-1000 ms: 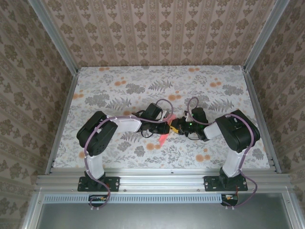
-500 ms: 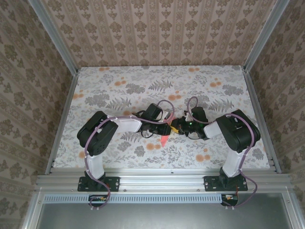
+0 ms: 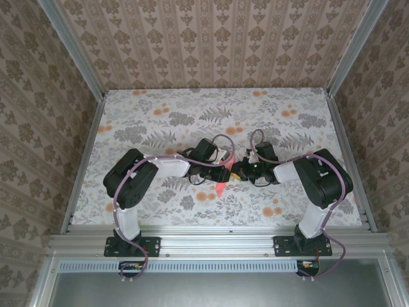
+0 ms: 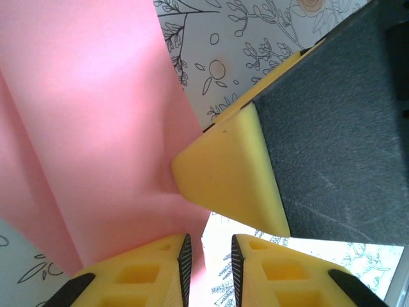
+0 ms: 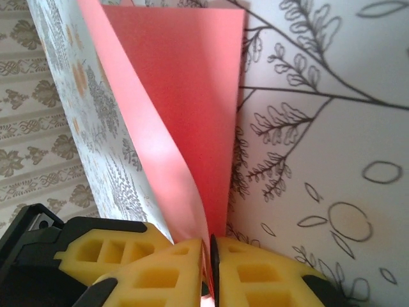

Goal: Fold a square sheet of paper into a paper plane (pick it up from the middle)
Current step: Fold the wing for the fifth time at the center of the table.

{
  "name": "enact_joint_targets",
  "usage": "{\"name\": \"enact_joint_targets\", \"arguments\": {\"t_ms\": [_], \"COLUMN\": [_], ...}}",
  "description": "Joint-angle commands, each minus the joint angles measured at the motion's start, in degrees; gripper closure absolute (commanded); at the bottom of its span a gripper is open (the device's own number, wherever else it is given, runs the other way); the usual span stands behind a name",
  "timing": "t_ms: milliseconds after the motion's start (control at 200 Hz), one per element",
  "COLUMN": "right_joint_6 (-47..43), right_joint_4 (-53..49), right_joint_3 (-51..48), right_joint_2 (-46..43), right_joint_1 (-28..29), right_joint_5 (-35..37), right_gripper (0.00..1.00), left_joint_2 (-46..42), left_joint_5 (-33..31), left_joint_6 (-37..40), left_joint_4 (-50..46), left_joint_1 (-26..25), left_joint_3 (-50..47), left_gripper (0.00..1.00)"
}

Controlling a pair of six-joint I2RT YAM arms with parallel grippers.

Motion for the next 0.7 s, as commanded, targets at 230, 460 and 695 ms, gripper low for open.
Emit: {"name": "enact_joint_targets", "arguments": {"t_ms": [230,460,695], "right_joint_6": [-1.6,-1.5,-1.3], "right_joint_4": [-5.8,-5.5,-5.5], "right_joint_3": [-0.1,-0.7,-0.7], "right_joint_2": [-1.2,-1.3,-1.6], "right_joint_1": [-0.2,-0.1,0.1], "right_joint_5": [2.2,2.2,2.4], "right_gripper": [0.99,1.00,1.00], "left_joint_2": [-2.7,-10.6,-11.9], "left_joint_5": [1.1,-16.3,-25.4], "left_joint_6": [1.4,2.2,-3.4], "left_joint_4": [-1.9,-17.0,-19.8], "left_joint_1": [0.3,-2.8,-7.7], "left_joint_3": [2.3,2.2,-2.1], "left_gripper": [0.69,0.59,0.56]}}
